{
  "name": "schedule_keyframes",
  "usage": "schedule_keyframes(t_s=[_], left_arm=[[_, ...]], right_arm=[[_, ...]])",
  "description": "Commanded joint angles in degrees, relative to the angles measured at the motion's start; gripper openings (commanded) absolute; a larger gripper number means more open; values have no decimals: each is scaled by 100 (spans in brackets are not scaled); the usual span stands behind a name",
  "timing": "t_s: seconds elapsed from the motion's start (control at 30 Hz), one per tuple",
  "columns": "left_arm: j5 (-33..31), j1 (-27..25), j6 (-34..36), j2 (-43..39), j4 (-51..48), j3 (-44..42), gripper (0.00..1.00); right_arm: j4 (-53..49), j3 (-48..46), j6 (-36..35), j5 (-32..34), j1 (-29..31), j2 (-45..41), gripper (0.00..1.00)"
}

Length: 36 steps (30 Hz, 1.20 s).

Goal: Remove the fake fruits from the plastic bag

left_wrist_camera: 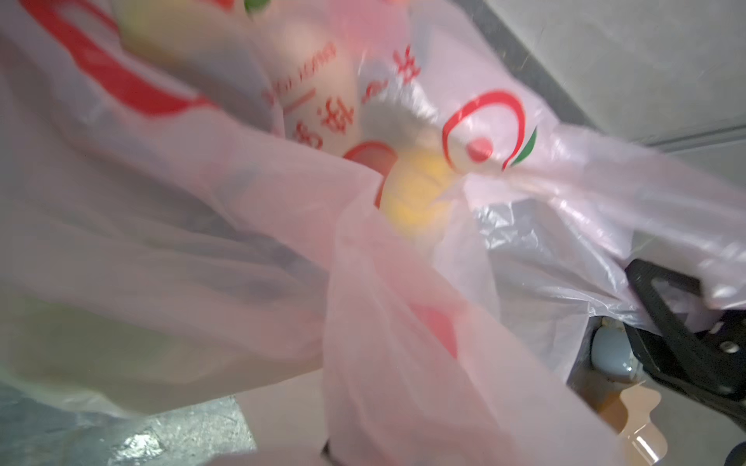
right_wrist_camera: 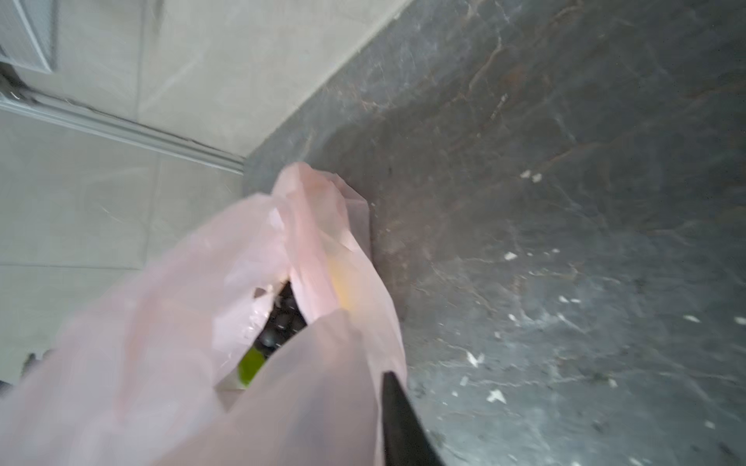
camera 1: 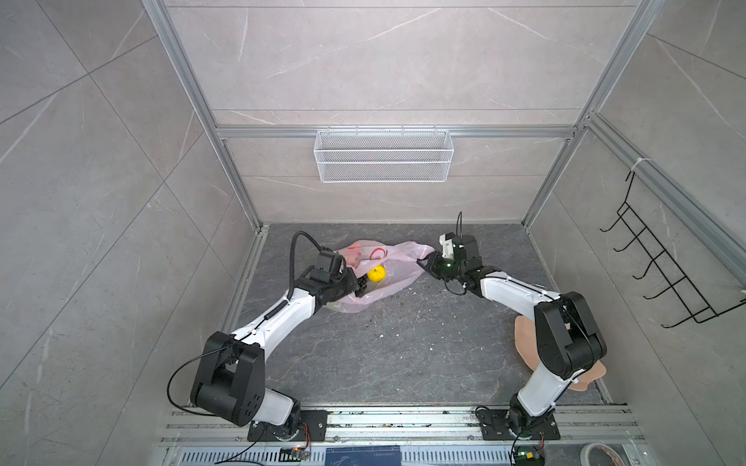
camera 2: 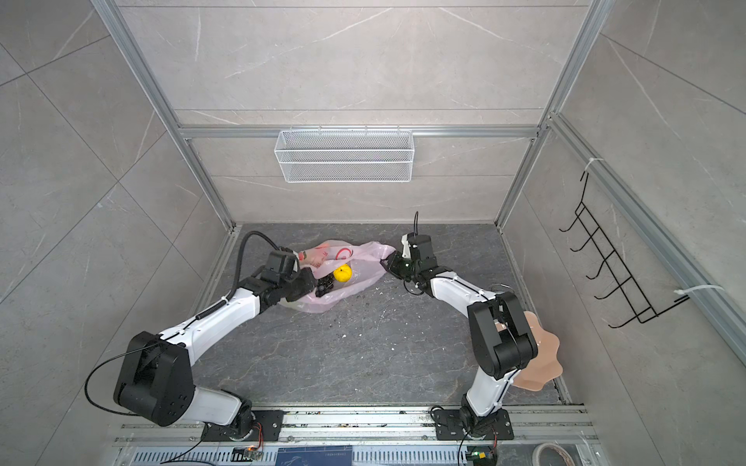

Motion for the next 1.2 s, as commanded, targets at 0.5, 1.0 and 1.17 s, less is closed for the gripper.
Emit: schedule_keyframes(t_s=[0.5,1.0,1.17], left_arm=[[-602,-931,-254,-560,1450,-747,0],[-961,-1353,-552,-527,1837,-1073,0],[-938,-992,-867,-904,2299,-1404,0]], right_arm=[[895,-1744,1107,52,979,-1541,80],[1162,-951,1510,279,1233,-21,26],[1513,-1658,1391,417,1234,-119,11]])
